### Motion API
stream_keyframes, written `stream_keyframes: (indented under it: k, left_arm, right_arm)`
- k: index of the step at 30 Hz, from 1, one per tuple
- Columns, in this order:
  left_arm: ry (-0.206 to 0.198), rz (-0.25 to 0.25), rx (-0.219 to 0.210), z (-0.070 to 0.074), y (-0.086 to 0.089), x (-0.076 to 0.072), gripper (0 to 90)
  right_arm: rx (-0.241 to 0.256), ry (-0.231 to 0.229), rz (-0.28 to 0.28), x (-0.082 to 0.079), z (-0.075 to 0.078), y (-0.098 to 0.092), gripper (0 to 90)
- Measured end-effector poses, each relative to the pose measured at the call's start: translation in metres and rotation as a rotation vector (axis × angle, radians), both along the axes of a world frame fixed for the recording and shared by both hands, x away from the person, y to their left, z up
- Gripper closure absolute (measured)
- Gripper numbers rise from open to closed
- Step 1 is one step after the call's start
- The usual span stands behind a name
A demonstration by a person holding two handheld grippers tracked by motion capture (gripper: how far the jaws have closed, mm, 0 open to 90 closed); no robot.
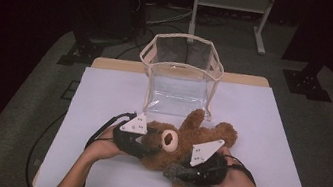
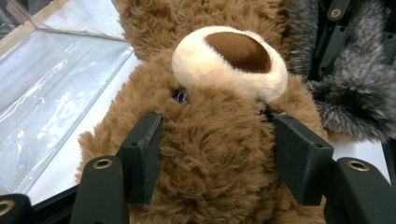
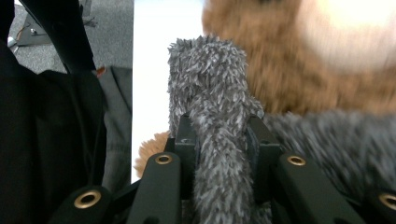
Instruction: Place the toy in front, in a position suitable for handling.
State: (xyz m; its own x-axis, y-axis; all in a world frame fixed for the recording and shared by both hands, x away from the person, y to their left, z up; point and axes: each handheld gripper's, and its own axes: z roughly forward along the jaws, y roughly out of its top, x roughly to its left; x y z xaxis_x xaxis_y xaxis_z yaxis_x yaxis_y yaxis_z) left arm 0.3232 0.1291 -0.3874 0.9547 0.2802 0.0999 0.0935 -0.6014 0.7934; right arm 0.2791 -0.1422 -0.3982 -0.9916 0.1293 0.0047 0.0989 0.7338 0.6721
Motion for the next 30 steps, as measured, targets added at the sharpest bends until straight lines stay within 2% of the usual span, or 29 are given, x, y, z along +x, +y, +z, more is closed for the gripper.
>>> stream_keyframes:
  k: [3,8,11,13,15,18,20,23,25,28,30]
  left_arm:
    - [0.005,0.003,-0.005,0.000,0.000,0.000,37.6]
    - [0.014,0.007,-0.012,-0.001,0.000,0.001,37.7]
    - [0.014,0.005,-0.009,-0.001,-0.001,0.001,37.8]
    - [0.013,0.005,-0.008,-0.001,-0.001,0.001,37.8]
    - [0.012,0.003,-0.004,-0.001,0.000,0.000,37.7]
    - [0.013,0.003,-0.008,-0.001,0.001,0.000,37.6]
    - [0.011,-0.001,-0.002,-0.001,0.001,0.001,37.5]
    - [0.013,-0.002,-0.002,-0.001,0.001,0.000,37.3]
    - [0.015,0.001,-0.004,-0.001,0.001,0.001,37.2]
    - [0.021,0.001,-0.009,-0.002,0.001,0.001,37.4]
    - [0.020,-0.001,-0.007,-0.002,0.000,0.001,37.4]
  right_arm:
    - [0.002,0.019,-0.019,-0.004,-0.003,-0.012,69.9]
    - [0.023,0.014,-0.037,-0.008,0.004,-0.023,69.9]
    - [0.057,-0.021,-0.031,-0.006,0.015,-0.017,69.8]
    - [0.076,-0.040,-0.025,-0.002,0.023,-0.007,69.8]
    - [0.079,-0.056,-0.013,0.000,0.024,-0.001,69.8]
    - [0.061,-0.061,0.002,0.002,0.017,0.008,69.8]
    - [0.027,-0.056,0.001,0.001,0.009,0.009,69.8]
    - [-0.003,-0.035,-0.006,-0.002,-0.002,0.000,70.0]
    - [-0.003,-0.022,-0.015,-0.006,-0.003,-0.008,69.9]
    - [0.011,-0.019,-0.033,-0.010,0.002,-0.020,69.9]
    - [0.043,-0.019,-0.043,-0.010,0.009,-0.024,69.9]
